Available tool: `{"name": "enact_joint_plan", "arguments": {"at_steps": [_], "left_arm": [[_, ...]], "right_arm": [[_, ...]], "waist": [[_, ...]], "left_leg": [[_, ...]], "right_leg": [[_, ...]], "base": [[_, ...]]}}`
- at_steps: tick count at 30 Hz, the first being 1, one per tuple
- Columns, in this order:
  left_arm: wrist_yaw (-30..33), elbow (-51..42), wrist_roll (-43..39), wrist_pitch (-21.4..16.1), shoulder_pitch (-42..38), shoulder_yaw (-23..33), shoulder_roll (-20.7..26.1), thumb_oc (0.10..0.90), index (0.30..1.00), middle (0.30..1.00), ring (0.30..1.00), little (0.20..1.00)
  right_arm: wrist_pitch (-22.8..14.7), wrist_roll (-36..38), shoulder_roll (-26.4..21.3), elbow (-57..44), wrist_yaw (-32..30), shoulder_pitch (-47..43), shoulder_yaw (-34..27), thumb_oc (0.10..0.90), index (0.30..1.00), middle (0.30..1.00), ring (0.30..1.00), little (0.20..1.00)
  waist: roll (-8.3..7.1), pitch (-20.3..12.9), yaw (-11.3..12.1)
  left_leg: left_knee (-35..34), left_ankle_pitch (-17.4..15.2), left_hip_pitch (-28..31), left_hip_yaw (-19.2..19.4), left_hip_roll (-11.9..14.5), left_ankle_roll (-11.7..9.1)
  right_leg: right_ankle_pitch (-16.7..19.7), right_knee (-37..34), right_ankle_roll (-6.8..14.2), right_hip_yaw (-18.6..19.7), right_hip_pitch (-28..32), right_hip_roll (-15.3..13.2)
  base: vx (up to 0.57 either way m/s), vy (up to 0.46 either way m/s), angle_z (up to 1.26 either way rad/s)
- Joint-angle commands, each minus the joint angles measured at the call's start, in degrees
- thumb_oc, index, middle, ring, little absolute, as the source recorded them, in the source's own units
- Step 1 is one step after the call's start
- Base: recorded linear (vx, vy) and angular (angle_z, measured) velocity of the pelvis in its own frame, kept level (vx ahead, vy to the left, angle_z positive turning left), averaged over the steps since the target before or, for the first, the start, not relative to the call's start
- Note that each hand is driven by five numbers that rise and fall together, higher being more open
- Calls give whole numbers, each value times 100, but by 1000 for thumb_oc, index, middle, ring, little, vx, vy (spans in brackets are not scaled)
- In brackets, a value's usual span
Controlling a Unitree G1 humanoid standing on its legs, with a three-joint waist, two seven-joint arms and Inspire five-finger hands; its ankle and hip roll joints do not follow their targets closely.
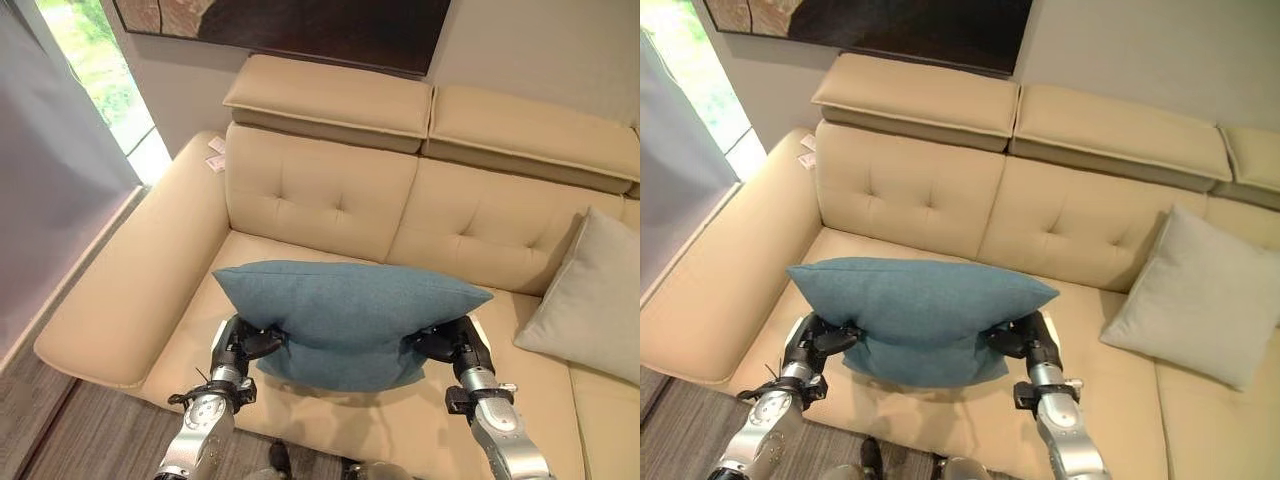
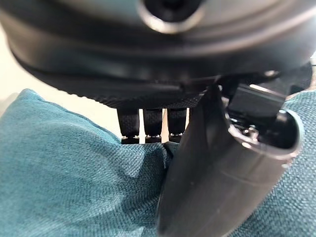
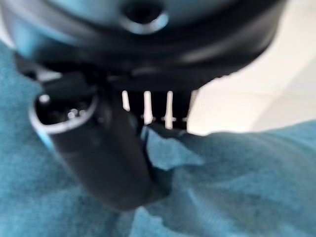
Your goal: Pick up all the scattered cushions and arrange them neatly on the sofa.
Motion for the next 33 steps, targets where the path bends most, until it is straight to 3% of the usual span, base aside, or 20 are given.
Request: {"name": "enact_joint_plan", "arguments": {"at_steps": [1, 4, 8, 16, 24, 28, 33], "left_arm": [[-398, -1179, 116, -835, -652, -285, -215, 400, 300, 300, 300, 300], [-331, -1198, 80, -879, -757, -311, -240, 400, 300, 300, 300, 300], [-383, -1235, 154, -821, -703, -363, -185, 400, 300, 300, 300, 300], [-288, -1261, 244, -831, -783, -299, -53, 400, 300, 300, 300, 300], [167, -1169, 406, -1010, -1570, -310, 45, 400, 300, 300, 300, 300], [464, -917, 343, -1061, -2165, -396, 14, 400, 300, 300, 300, 300], [895, -330, 347, -1167, -3454, -655, 156, 400, 300, 300, 300, 300]], "right_arm": [[-765, 42, 109, -862, 54, -579, 227, 400, 300, 300, 300, 300], [-749, -9, 70, -835, -11, -636, 216, 400, 300, 300, 300, 300], [-713, -142, 97, -849, -58, -602, 157, 400, 300, 300, 300, 300], [-680, -354, 229, -848, -179, -917, 261, 400, 300, 300, 300, 300], [-695, -431, 387, -649, -538, -1839, 552, 400, 300, 300, 300, 300], [-707, -323, 476, -449, -777, -2432, 719, 400, 300, 300, 300, 300], [-734, -218, 472, -52, -1144, -3514, 963, 400, 300, 300, 300, 300]], "waist": [[-141, -552, -33], [32, -617, -19], [163, -724, -94], [158, -673, -46], [162, -692, -2], [127, -700, 31], [122, -585, 21]], "left_leg": [[90, -920, -234, -463, -11, -127], [-993, -484, -21, -835, 87, -202], [-1294, -419, 281, -698, 53, -162], [-1342, -536, 434, -307, -42, 0], [-1583, -484, 263, 6, -69, 74], [-1642, -423, 106, -5, -26, 53], [-1642, -279, -367, -173, 19, -8]], "right_leg": [[-7, -738, 533, 331, 332, 178], [-2, -937, 595, 491, 430, 202], [33, -1007, 660, 577, 478, 119], [183, -940, 811, 898, 341, -55], [442, -1035, 989, 1115, -129, -132], [474, -1045, 1003, 1092, -346, -72], [555, -1045, 1005, 997, -798, -17]], "base": [[86, 71, -4], [136, 151, -17], [118, 165, -34], [45, 113, -22], [16, 43, -27], [-1, -48, -6], [-69, -61, 2]]}}
